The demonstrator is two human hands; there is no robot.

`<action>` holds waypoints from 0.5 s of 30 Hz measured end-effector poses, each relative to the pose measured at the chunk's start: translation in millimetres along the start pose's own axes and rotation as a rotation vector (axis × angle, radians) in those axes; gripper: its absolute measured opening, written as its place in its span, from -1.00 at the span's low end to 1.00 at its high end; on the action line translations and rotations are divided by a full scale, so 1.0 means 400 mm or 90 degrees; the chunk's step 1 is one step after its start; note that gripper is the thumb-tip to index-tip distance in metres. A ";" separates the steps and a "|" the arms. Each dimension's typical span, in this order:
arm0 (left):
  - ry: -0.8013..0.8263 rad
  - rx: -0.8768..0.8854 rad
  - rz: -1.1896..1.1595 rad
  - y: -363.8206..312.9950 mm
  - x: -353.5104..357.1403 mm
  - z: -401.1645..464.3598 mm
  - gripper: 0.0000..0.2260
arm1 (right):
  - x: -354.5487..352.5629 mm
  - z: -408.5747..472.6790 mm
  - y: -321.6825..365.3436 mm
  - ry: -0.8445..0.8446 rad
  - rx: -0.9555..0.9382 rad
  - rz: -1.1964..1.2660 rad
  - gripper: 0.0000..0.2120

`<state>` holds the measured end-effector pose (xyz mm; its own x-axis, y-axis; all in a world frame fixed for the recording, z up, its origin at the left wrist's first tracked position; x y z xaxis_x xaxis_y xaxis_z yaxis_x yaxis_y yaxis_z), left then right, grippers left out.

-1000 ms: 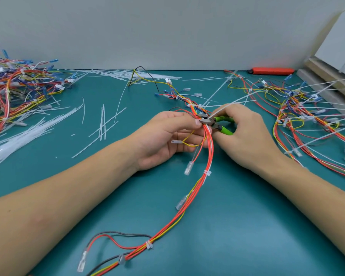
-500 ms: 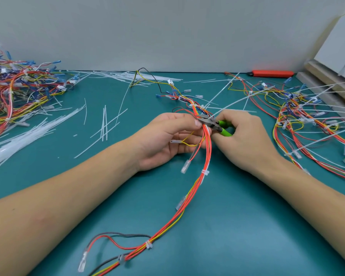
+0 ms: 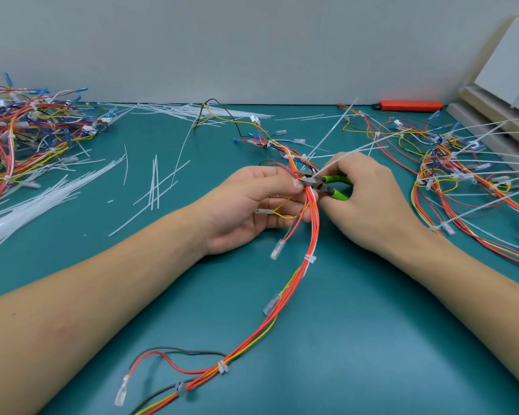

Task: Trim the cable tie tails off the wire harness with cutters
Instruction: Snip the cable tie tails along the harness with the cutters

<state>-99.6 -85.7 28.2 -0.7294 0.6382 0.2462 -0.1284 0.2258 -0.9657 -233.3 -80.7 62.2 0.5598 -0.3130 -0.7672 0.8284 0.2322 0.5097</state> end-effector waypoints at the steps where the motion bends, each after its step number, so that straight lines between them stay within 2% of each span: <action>1: 0.003 0.001 0.003 0.001 0.001 0.000 -0.72 | -0.001 0.002 0.002 0.002 -0.002 -0.007 -0.87; 7: 0.011 0.003 -0.009 0.000 0.001 -0.001 -0.75 | 0.002 -0.006 0.017 0.019 0.000 -0.041 -0.74; 9: 0.013 0.003 -0.006 0.000 0.003 -0.001 -0.75 | -0.008 -0.015 0.016 -0.006 0.001 -0.026 -0.75; 12: 0.007 0.003 -0.005 0.001 0.002 -0.001 -0.73 | -0.009 -0.024 0.019 -0.013 -0.012 0.004 -0.94; 15: -0.006 0.001 -0.006 0.003 -0.002 0.001 -0.77 | 0.002 -0.023 0.013 0.014 -0.001 0.003 -0.83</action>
<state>-99.4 -86.5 26.8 -0.7344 0.6289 0.2552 -0.1372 0.2308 -0.9633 -228.8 -71.2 60.8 0.5628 -0.2913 -0.7736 0.8259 0.2355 0.5122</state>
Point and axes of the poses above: each hand's wrist, its own z-axis towards the middle knuckle, its own x-axis out of the palm, y = z × x, the point moved 10 cm from there along z, towards the middle knuckle
